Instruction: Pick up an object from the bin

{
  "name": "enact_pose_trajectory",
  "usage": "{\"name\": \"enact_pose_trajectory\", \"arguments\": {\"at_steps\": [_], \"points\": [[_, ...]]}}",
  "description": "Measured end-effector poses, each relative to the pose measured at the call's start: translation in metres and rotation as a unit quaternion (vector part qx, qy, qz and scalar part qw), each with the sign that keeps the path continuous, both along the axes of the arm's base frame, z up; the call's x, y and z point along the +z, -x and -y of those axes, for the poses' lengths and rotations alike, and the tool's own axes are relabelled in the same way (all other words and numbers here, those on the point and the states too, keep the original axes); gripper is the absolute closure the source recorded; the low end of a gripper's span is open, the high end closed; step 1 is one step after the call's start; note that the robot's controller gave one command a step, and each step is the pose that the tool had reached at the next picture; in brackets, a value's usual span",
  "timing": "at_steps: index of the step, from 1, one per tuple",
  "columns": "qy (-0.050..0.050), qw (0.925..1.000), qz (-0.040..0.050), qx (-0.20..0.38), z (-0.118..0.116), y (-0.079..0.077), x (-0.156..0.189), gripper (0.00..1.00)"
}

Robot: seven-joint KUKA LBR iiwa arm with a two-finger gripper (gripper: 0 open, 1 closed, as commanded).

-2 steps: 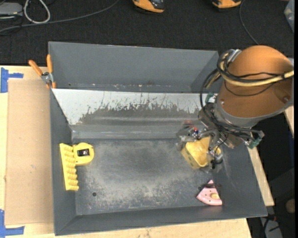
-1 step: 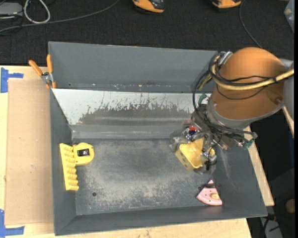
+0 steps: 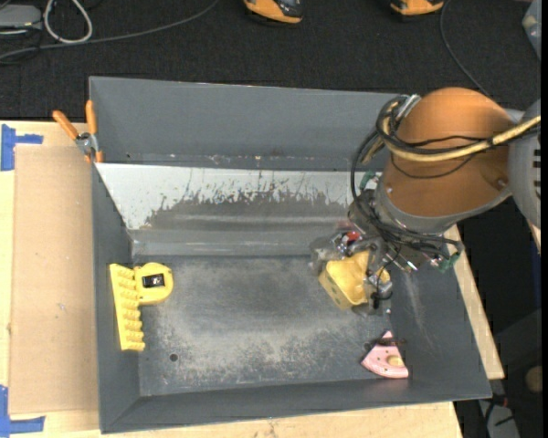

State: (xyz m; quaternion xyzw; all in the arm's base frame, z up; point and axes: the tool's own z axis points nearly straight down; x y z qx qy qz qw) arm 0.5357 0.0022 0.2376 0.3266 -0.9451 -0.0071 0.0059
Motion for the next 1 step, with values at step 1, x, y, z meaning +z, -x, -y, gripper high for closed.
{"name": "enact_pose_trajectory", "arguments": {"at_steps": [1], "points": [[0.0, 1.0, -0.0004, -0.009, 0.0219, -0.0174, -0.0267, 1.0]]}}
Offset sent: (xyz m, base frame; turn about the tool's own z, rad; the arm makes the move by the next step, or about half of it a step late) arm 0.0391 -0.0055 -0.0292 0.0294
